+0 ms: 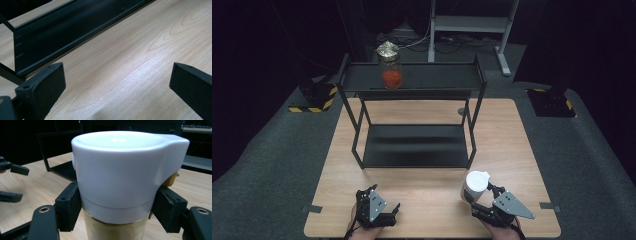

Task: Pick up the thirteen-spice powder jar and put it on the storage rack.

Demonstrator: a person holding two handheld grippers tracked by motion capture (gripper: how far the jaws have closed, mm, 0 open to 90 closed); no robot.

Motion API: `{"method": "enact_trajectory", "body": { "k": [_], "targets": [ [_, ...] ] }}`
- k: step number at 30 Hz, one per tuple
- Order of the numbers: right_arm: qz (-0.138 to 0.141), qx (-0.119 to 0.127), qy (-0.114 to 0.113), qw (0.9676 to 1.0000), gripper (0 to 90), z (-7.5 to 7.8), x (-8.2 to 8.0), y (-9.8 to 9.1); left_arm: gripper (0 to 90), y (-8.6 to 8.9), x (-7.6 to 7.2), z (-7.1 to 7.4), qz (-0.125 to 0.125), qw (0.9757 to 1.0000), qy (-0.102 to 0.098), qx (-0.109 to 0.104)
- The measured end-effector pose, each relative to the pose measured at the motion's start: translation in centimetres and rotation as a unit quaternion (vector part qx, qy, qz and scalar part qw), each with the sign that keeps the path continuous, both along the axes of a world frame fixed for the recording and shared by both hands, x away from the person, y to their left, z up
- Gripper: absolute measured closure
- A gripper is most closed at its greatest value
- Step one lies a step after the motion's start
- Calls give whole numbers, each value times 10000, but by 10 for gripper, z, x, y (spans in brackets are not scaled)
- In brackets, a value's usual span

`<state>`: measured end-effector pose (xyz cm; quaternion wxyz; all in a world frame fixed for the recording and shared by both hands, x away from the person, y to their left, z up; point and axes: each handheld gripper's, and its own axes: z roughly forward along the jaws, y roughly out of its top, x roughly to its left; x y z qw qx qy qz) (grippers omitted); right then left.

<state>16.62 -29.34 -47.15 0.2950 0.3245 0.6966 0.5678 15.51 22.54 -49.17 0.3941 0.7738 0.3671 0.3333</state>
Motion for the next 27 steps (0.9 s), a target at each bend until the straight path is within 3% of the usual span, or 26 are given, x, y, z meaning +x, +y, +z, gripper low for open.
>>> {"method": "enact_trajectory", "body": {
  "k": [12,27],
  "targets": [
    [117,76,-117,9998,296,11,18,21,6,1,-1,0,-59,10000,-27,17],
    [237,150,-275,9992,296,38,43,42,7,2,0,0,-107,9999,-22,13]
  ]
}}
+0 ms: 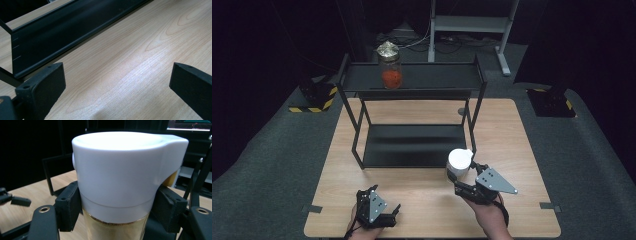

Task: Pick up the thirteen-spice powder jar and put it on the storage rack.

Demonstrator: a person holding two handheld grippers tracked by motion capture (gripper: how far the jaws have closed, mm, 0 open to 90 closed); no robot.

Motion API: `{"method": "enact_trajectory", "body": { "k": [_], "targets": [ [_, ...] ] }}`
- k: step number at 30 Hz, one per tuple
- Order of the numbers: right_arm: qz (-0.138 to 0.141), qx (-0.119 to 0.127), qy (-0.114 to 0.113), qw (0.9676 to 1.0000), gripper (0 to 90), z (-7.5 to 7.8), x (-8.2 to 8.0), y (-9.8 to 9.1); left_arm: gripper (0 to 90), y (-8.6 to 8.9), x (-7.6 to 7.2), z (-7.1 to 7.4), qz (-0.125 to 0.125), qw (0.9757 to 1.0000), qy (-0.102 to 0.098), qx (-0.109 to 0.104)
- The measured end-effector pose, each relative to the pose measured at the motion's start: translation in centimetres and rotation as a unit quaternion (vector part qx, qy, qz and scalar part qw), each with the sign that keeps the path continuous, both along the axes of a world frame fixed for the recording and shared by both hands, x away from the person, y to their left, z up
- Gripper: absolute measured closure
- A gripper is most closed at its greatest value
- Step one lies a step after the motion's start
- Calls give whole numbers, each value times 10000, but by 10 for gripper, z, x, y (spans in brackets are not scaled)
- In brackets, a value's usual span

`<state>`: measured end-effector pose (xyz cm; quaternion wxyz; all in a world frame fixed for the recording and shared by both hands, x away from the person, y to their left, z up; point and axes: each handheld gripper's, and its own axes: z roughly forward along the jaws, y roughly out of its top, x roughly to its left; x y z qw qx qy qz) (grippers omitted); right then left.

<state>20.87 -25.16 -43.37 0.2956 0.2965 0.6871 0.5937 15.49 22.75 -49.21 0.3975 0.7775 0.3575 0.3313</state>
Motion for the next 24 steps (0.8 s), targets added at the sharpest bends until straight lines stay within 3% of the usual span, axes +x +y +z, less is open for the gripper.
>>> {"method": "enact_trajectory", "body": {
  "k": [24],
  "targets": [
    [83,195,-249,9995,296,48,29,19,6,2,0,0,-37,10000,-7,-4]
  ]
}}
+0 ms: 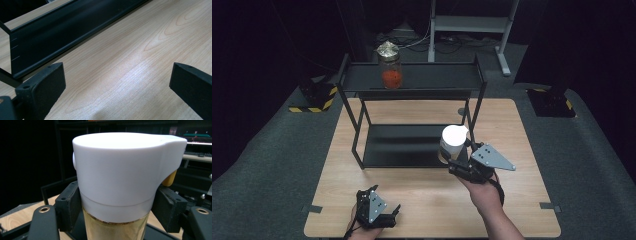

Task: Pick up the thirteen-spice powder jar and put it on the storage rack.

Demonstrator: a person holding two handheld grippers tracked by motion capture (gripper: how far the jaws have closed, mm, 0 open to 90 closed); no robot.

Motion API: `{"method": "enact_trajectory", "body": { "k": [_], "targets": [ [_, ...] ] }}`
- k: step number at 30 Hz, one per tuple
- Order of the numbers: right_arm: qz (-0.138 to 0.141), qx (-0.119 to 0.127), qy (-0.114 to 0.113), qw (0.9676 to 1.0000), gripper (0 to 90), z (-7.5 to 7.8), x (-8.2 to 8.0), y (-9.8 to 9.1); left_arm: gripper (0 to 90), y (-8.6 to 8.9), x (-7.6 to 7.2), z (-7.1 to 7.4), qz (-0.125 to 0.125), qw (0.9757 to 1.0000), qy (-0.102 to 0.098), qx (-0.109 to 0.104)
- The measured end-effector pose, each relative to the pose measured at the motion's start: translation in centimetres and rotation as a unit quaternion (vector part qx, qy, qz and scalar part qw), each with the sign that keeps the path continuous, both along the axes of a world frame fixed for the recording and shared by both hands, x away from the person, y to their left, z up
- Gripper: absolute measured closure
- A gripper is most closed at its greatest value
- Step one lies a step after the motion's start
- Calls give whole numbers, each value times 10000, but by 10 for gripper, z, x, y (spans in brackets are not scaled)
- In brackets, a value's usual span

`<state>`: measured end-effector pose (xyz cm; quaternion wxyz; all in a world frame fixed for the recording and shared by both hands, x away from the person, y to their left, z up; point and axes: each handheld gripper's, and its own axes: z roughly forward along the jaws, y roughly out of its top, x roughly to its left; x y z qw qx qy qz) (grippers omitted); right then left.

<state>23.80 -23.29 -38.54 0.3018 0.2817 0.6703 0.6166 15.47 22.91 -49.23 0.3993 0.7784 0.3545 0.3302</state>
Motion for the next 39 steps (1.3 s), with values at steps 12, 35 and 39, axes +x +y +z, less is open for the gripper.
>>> {"method": "enact_trajectory", "body": {
  "k": [12,35,39],
  "targets": [
    [-6,43,-235,9997,297,27,13,12,6,0,-1,0,-9,10000,-4,-3],
    [4,200,-514,9985,297,75,32,31,6,5,-1,-1,22,9999,9,-134],
    [-33,248,-527,9983,297,82,37,35,6,5,-2,-1,21,9999,0,-137]
  ]
}}
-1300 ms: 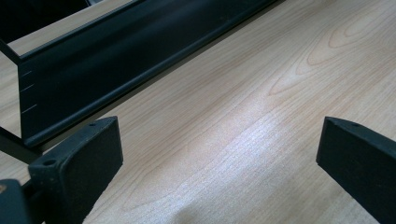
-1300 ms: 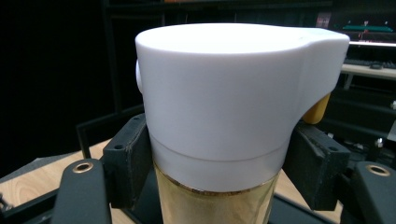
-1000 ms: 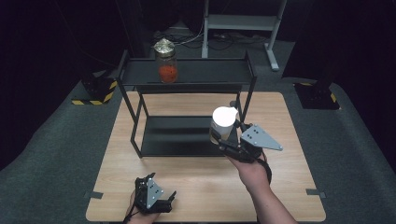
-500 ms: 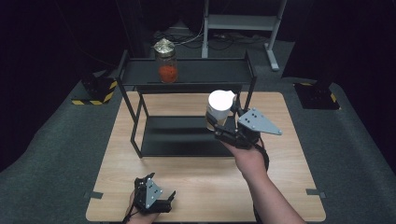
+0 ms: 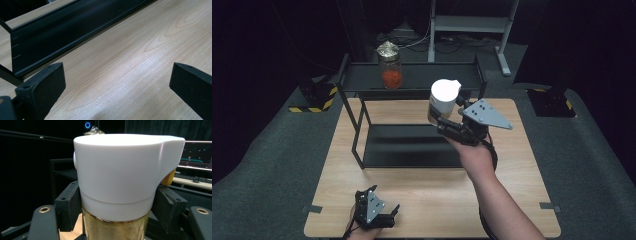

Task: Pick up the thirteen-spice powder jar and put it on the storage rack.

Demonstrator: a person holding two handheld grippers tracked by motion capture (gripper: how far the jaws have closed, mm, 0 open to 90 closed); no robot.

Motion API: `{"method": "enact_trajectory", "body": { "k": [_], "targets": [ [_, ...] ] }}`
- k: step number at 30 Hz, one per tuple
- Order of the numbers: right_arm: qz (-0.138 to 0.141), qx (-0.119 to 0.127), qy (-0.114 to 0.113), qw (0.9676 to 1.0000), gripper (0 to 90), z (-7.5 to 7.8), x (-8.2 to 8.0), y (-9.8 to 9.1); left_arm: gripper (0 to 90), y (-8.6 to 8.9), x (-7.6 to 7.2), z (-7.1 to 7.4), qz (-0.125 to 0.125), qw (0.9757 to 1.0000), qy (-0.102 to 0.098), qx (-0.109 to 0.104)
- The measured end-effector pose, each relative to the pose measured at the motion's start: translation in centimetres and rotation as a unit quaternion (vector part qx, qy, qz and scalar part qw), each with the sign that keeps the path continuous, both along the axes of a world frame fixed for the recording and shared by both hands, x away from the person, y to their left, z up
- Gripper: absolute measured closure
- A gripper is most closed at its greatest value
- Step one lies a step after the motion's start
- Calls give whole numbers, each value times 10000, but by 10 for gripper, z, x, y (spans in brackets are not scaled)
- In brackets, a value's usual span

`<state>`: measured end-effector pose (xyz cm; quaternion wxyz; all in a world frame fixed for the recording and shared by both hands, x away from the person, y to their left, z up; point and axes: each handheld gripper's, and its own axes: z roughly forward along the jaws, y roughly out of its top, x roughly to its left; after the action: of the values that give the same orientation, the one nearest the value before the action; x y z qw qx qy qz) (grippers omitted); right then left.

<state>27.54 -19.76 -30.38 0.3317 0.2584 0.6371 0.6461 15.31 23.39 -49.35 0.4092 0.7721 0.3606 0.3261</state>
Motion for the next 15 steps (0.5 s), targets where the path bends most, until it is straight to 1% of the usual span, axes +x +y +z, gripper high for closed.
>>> {"method": "enact_trajectory", "body": {
  "k": [3,6,8,11,15],
  "targets": [
    [-12,38,4,10000,297,3,2,1,7,0,0,0,1,10000,-1,-7],
    [-44,69,-28,10000,297,10,8,4,6,2,0,0,5,10000,7,-37],
    [-45,83,-51,9999,297,11,9,4,7,2,0,0,10,10000,11,-47],
    [-109,141,-80,9998,297,16,15,5,6,3,0,0,20,10000,15,-68],
    [-185,145,-98,9997,297,22,21,7,6,4,0,0,19,10000,24,-87]
  ]
}}
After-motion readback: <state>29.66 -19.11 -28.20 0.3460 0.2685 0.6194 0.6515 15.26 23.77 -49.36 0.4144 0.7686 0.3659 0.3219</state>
